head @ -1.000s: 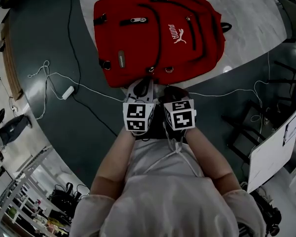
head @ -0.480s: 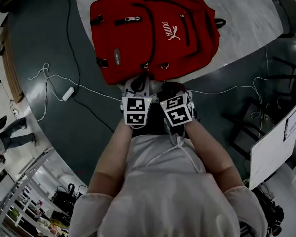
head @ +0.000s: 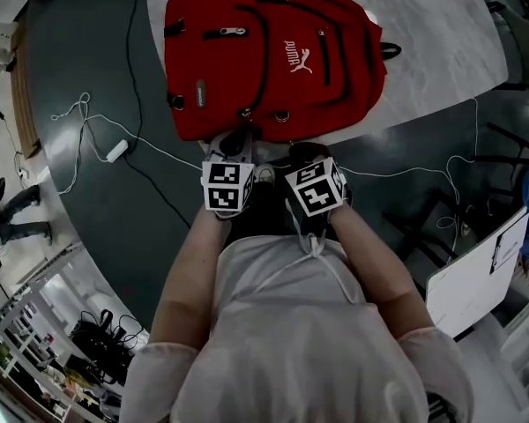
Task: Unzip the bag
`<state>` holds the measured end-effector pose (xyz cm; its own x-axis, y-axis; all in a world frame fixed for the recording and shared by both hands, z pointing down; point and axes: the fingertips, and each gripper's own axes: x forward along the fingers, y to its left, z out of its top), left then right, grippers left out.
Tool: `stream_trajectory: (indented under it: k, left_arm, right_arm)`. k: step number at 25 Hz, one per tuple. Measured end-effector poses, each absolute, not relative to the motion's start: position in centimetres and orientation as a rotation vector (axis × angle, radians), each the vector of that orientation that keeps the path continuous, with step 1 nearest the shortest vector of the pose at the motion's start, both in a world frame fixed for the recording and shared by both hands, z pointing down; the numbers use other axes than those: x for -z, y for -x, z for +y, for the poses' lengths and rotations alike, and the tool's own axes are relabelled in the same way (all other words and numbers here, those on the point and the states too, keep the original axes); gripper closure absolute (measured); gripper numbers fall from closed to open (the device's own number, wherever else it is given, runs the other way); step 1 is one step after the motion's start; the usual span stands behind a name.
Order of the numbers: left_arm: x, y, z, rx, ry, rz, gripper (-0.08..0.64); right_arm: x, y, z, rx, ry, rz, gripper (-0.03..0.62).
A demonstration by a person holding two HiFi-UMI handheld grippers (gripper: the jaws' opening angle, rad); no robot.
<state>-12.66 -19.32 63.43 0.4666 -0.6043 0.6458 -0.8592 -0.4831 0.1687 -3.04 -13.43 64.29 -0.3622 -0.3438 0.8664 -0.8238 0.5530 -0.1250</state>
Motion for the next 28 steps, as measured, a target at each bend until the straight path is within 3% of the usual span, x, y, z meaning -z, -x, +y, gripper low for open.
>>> stream_trajectory:
  k: [28]
  left_arm:
    - [-63.8,13.2,-19.4,-0.856,-2.131,-1.5,0.534]
  right_arm:
    - [-64.5,-8.3,-14.5,-0.659,-0.82,-1.937,0.565]
